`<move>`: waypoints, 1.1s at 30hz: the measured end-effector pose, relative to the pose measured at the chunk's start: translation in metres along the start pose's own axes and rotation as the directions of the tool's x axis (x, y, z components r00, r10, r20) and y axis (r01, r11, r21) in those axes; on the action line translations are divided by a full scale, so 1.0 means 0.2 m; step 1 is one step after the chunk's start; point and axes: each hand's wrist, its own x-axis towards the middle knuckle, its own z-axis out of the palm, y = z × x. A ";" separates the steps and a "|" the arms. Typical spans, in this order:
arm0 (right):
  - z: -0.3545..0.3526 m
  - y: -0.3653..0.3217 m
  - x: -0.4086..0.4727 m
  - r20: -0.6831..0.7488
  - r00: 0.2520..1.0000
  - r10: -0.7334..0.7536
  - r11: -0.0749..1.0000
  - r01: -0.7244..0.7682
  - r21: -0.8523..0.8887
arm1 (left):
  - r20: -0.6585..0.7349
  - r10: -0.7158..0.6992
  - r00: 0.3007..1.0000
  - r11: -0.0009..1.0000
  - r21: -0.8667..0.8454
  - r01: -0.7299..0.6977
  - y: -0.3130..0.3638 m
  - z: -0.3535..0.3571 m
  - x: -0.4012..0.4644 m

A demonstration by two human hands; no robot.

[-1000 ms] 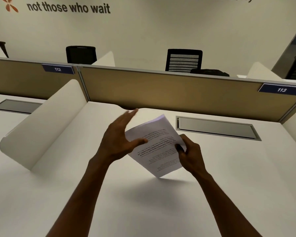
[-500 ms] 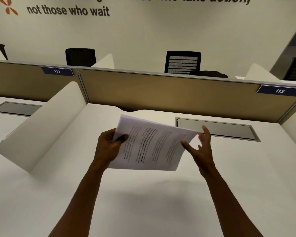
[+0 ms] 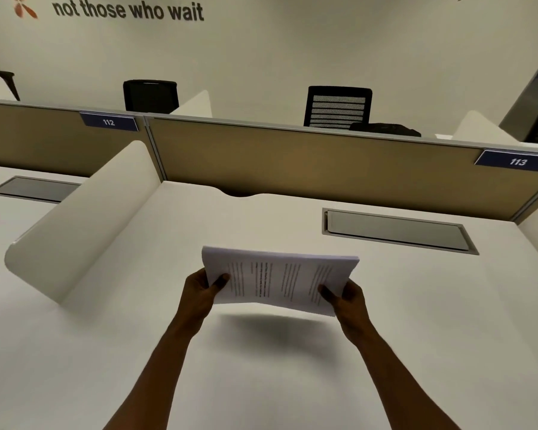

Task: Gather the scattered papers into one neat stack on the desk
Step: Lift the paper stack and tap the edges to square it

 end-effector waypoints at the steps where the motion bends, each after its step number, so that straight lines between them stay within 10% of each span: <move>1: 0.00 0.04 -0.01 0.000 1.000 0.017 1.000 -0.017 0.001 | -0.002 -0.021 1.000 1.000 -0.008 0.021 -0.04 0.00 -0.01; 27: 0.00 0.11 0.01 0.046 0.999 -0.008 0.974 0.018 -0.226 | -0.086 -0.065 0.994 0.996 0.052 0.069 -0.15 -0.04 -0.01; 33: -0.04 -0.14 0.07 0.171 0.985 0.013 0.961 0.035 -0.274 | -0.145 -0.158 0.977 0.978 -0.162 0.135 -0.10 -0.06 -0.04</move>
